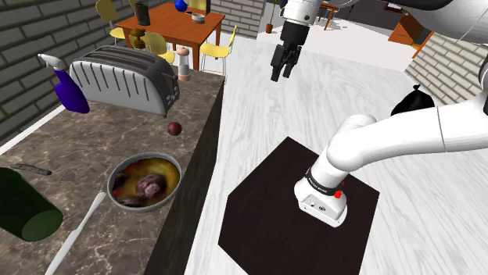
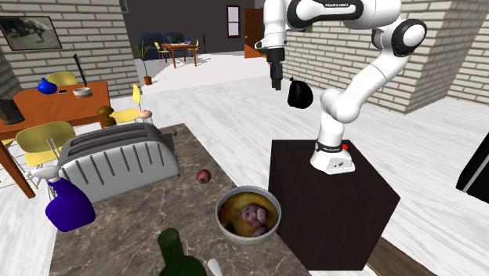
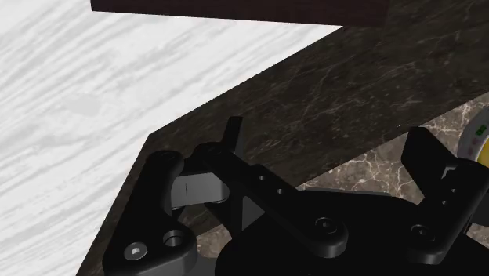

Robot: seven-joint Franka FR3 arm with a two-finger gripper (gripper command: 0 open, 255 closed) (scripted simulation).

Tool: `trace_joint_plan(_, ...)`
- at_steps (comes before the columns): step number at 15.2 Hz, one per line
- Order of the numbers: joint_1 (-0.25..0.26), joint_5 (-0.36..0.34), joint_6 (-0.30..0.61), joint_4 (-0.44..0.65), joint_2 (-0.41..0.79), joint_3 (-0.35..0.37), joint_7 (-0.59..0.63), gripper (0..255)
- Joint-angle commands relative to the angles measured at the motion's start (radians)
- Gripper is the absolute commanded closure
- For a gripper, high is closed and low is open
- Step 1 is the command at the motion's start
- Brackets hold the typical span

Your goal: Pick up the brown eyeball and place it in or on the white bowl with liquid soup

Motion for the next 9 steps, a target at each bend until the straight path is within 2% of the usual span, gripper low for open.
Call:
trace_joint_plan(1,0.0,0.0,0.0,0.0,0.0,0.0,0.0,0)
trace_joint_plan(9,0.029,0.058,0.25,-0.028,0.19,0.137,0.15,0)
